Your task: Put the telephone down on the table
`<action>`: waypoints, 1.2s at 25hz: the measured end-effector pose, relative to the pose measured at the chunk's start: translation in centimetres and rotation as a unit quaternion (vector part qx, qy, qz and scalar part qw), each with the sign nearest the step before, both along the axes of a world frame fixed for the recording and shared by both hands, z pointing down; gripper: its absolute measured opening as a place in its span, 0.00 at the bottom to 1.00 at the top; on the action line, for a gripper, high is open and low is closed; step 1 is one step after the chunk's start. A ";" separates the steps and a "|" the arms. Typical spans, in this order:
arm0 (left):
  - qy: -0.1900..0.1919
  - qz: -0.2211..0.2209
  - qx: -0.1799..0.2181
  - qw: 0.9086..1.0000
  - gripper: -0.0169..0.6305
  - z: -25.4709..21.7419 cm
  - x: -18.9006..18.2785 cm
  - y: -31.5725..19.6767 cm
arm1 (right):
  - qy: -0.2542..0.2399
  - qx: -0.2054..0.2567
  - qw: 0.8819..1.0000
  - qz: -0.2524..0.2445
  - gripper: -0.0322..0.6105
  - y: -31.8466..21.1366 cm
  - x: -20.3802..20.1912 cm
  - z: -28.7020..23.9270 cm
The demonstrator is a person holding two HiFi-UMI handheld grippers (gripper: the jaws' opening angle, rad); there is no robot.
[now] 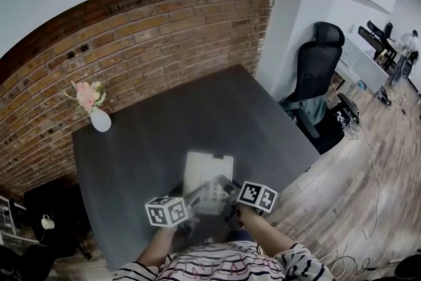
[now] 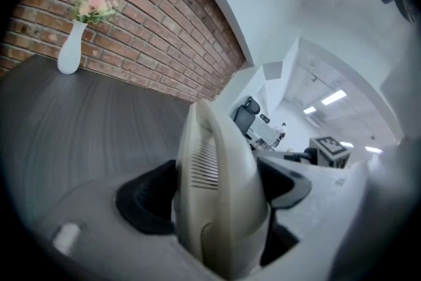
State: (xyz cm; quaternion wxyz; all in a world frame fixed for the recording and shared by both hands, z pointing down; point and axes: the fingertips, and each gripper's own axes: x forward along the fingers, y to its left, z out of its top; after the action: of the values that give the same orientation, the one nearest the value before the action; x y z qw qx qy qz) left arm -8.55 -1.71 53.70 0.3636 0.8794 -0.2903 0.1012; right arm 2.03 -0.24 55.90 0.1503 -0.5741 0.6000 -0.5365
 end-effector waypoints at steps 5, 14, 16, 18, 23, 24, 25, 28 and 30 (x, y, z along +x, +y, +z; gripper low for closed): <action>-0.001 -0.034 -0.007 0.999 0.62 0.3 0.4 -2.2 | -0.001 -0.005 0.999 -0.035 0.40 -2.9 0.5 0.3; -0.001 -0.122 -0.006 0.993 0.62 0.0 3.8 -7.4 | 0.004 -0.004 0.993 -0.122 0.40 -10.1 3.9 0.0; 0.001 -0.141 -0.006 0.990 0.62 -0.2 4.8 -8.9 | 0.005 -0.003 0.990 -0.140 0.40 -11.9 4.9 -0.1; 0.004 -0.158 -0.003 0.987 0.62 -0.3 5.9 -10.5 | 0.009 -0.001 0.988 -0.157 0.40 -13.9 5.9 -0.3; 0.010 -0.190 -0.001 0.982 0.62 0.1 8.0 -14.2 | 0.018 0.005 0.981 -0.192 0.40 -18.4 7.9 -0.2; 0.011 -0.195 -0.001 0.981 0.62 0.3 8.4 -15.0 | 0.019 0.006 0.980 -0.197 0.40 -19.2 8.2 0.0; 0.013 -0.199 -0.002 0.980 0.62 0.4 8.7 -15.7 | 0.020 0.006 0.979 -0.201 0.40 -20.1 8.4 0.1; 0.016 -0.210 -0.004 0.978 0.62 1.0 9.5 -17.9 | 0.024 0.004 0.977 -0.211 0.40 -22.4 9.3 0.6; 0.018 -0.215 -0.006 0.976 0.62 1.5 10.1 -19.2 | 0.027 0.002 0.976 -0.218 0.40 -23.9 9.8 1.0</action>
State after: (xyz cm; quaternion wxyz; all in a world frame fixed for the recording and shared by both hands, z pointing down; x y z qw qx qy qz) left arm 1.52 -20.90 55.24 0.3877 0.7957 -0.4653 0.0063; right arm 11.82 -24.13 56.94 0.0152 -0.4434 0.7156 -0.5395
